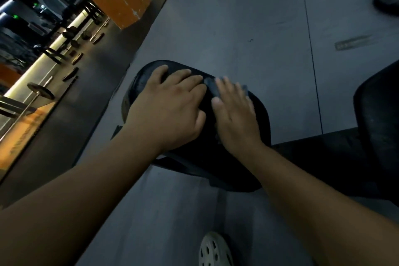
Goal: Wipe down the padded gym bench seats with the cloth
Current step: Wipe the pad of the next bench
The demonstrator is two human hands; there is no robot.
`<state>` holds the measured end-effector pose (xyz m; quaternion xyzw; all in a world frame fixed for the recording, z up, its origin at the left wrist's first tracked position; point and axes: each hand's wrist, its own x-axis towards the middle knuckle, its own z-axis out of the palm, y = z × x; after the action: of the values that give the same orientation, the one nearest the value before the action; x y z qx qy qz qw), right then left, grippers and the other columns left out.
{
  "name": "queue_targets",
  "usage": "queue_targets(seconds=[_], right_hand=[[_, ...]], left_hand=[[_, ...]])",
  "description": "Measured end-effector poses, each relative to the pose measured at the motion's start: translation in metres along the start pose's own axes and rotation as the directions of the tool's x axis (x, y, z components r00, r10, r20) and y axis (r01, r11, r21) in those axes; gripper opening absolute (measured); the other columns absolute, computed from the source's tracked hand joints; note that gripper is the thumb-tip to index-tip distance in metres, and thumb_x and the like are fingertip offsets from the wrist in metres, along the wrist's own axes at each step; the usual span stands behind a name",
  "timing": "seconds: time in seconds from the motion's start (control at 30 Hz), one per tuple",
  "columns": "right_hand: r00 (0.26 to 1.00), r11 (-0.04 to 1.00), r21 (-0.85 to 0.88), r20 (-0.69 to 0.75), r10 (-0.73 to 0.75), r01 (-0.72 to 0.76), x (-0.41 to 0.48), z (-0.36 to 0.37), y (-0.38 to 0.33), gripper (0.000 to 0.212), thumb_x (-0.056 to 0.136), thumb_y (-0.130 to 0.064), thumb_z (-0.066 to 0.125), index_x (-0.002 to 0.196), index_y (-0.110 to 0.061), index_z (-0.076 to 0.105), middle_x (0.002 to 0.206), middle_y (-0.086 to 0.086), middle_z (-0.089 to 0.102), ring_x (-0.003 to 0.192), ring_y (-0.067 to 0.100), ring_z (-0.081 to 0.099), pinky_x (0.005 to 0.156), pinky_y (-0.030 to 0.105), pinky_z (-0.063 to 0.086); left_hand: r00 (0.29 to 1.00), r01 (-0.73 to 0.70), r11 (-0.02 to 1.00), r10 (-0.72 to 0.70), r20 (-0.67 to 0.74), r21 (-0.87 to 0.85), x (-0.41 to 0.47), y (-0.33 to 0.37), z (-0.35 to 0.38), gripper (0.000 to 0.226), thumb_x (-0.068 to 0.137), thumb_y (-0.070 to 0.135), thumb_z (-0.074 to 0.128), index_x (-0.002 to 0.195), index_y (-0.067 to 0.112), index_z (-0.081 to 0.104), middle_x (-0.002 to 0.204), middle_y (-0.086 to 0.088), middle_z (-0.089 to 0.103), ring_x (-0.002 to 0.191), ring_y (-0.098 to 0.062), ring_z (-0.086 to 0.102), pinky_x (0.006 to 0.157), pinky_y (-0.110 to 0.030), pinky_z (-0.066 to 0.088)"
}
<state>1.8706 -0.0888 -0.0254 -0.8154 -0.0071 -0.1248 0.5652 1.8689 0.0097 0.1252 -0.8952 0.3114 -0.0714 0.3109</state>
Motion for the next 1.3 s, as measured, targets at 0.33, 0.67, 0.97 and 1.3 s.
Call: queue_targets(seconds=[0.33, 0.67, 0.97, 1.3], right_hand=[[1.0, 0.999, 0.032, -0.023, -0.015, 0.016, -0.004, -0.002, 0.004, 0.06, 0.099, -0.051, 0.013, 0.157, -0.035, 0.016, 0.165, -0.016, 0.009, 0.149, 0.0, -0.004, 0.124, 0.044, 0.005], [0.987, 0.988, -0.005, -0.043, -0.152, 0.152, -0.015, -0.001, -0.004, 0.059, 0.1, -0.049, 0.016, 0.157, -0.033, 0.022, 0.166, -0.011, 0.015, 0.153, 0.006, 0.001, 0.123, 0.044, 0.012], [0.935, 0.935, 0.025, -0.011, -0.355, 0.355, -0.04, 0.0, 0.002, 0.052, 0.106, -0.047, 0.021, 0.155, -0.028, 0.024, 0.165, -0.004, 0.021, 0.154, 0.017, 0.011, 0.122, 0.048, 0.018], [0.915, 0.916, 0.004, 0.052, -0.4, 0.4, -0.055, 0.002, -0.007, 0.054, 0.105, -0.044, 0.025, 0.157, -0.034, 0.015, 0.167, -0.009, 0.013, 0.155, 0.014, 0.005, 0.124, 0.04, 0.008]], left_hand=[[1.0, -0.007, 1.0, 0.007, -0.014, -0.023, 0.002, -0.002, 0.003, 0.056, 0.088, 0.042, 0.03, 0.127, 0.019, 0.063, 0.144, -0.003, 0.054, 0.136, -0.019, 0.046, 0.115, -0.052, 0.028], [0.975, 0.082, 0.967, -0.129, -0.183, -0.243, -0.01, -0.032, 0.003, 0.052, 0.082, 0.038, 0.041, 0.12, 0.018, 0.07, 0.134, 0.001, 0.063, 0.134, -0.023, 0.048, 0.106, -0.046, 0.04], [0.972, 0.093, 0.968, -0.14, -0.191, -0.234, -0.011, -0.032, 0.006, 0.05, 0.082, 0.038, 0.042, 0.119, 0.02, 0.07, 0.136, 0.001, 0.062, 0.135, -0.021, 0.047, 0.106, -0.045, 0.038], [0.969, 0.083, 0.962, -0.139, -0.205, -0.262, -0.012, -0.031, 0.009, 0.041, 0.082, 0.037, 0.042, 0.11, 0.022, 0.067, 0.133, 0.004, 0.063, 0.134, -0.018, 0.047, 0.107, -0.043, 0.035]])
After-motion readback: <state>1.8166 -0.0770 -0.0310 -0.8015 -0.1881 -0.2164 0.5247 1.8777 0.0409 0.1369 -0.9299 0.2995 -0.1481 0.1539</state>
